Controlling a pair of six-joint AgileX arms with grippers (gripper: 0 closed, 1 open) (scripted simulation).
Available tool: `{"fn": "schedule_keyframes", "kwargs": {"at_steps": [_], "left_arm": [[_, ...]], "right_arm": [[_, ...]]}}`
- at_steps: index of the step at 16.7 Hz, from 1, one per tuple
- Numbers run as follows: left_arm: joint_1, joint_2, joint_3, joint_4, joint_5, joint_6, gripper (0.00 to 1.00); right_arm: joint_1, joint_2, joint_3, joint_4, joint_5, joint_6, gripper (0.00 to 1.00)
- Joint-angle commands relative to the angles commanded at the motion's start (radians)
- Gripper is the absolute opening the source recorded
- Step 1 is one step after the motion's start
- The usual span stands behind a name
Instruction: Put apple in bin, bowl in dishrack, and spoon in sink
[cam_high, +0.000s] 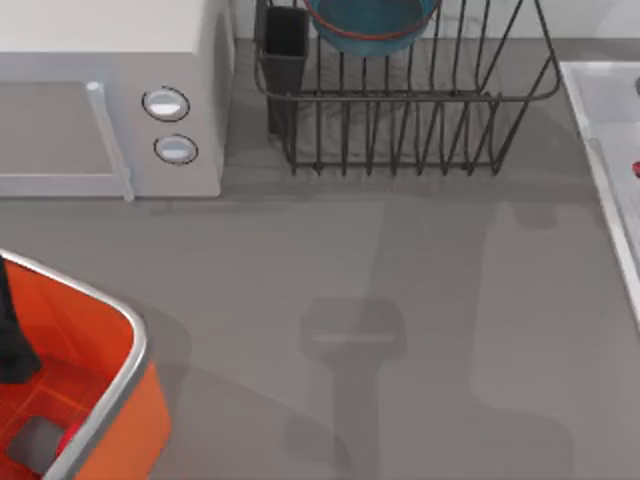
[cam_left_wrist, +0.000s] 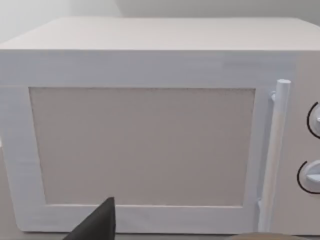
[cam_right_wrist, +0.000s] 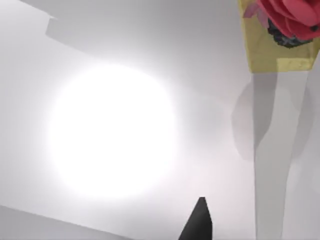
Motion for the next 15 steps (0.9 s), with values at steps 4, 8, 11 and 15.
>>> {"fn": "schedule_keyframes", "kwargs": {"at_steps": [4,8,11,15], "left_arm": [[0.000,0.000,0.000,0.000,0.000,0.000,1.00],[0.000,0.000,0.000,0.000,0.000,0.000,1.00],[0.000,0.000,0.000,0.000,0.000,0.000,1.00],[0.000,0.000,0.000,0.000,0.000,0.000,1.00]], "right_arm": [[-0.003,-0.031,-0.079,0.068,-0.001,-0.001,0.00],[-0.003,-0.031,-0.079,0.068,-0.001,-0.001,0.08],[-0.003,-0.031,-0.079,0.068,-0.001,-0.001,0.30],[-0.003,-0.031,-0.079,0.068,-0.001,-0.001,0.60]]}}
